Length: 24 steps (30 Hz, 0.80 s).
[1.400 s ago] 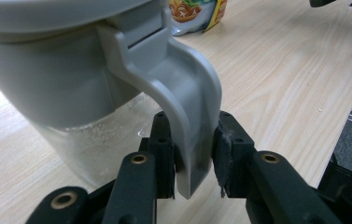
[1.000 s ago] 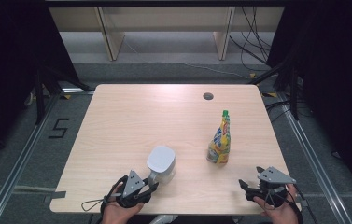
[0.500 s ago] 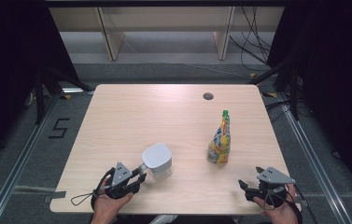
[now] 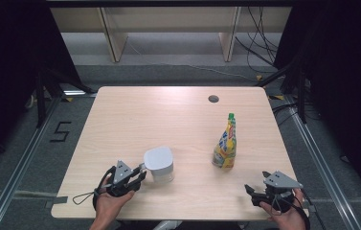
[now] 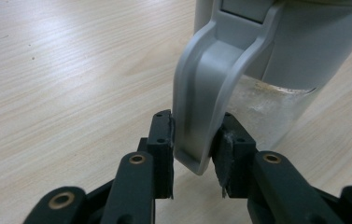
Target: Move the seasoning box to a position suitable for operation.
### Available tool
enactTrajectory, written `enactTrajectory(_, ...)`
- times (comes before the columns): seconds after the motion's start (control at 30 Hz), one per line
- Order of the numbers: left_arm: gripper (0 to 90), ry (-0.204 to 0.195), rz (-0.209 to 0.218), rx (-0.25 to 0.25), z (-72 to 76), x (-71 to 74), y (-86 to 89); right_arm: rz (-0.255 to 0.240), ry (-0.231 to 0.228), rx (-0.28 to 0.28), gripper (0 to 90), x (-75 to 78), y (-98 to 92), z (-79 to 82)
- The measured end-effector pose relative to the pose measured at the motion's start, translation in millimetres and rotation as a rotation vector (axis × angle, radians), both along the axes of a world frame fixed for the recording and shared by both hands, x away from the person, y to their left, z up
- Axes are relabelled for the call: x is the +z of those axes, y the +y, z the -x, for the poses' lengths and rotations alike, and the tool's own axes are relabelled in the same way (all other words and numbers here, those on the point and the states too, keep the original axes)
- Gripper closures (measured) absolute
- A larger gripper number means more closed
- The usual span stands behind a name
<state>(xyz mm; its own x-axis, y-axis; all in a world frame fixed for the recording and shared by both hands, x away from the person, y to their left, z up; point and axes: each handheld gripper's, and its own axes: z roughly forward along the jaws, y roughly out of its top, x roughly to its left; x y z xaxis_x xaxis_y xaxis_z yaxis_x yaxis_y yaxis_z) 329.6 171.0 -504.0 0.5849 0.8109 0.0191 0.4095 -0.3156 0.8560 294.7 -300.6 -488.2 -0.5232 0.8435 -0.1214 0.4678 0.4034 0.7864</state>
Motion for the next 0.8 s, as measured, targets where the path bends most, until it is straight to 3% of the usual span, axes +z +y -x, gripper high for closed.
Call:
enactTrajectory(0.13,70.1,-0.010,0.007,0.000,-2.9,-1.2,2.1,0.000,-0.001,-0.003,20.9,0.3,0.0,0.3)
enactTrajectory(0.17,70.6,-0.009,-0.003,-0.009,-4.2,-0.8,3.7,0.008,-0.005,-0.003,20.9,0.1,-0.2,0.0)
enactTrajectory(0.2,70.9,-0.033,-0.026,-0.026,-6.8,-0.4,5.0,0.010,-0.004,-0.003,20.9,0.2,-0.3,-0.1)
enactTrajectory(0.33,71.3,-0.049,-0.016,-0.074,-11.4,-2.4,4.1,0.009,-0.003,-0.002,20.9,0.2,-0.2,0.0)
enactTrajectory(0.4,71.3,-0.045,-0.014,-0.072,-9.9,-2.6,2.5,0.010,-0.003,-0.003,20.9,0.2,-0.2,0.0)
enactTrajectory(0.47,71.1,-0.043,-0.035,-0.098,-8.3,-1.6,0.6,0.009,-0.002,-0.003,20.9,0.2,-0.2,-0.1)
enactTrajectory(0.57,70.9,-0.034,-0.006,-0.121,-5.4,-2.7,-3.7,0.010,-0.002,-0.002,20.9,0.4,0.0,0.2)
enactTrajectory(0.63,70.8,-0.040,-0.019,-0.118,-4.9,-2.4,-3.6,0.008,0.001,-0.004,20.9,0.6,0.1,0.4)
enactTrajectory(0.8,70.3,-0.044,-0.001,-0.146,-1.5,-3.1,-6.9,0.000,0.000,0.001,20.9,0.1,0.0,-0.1)
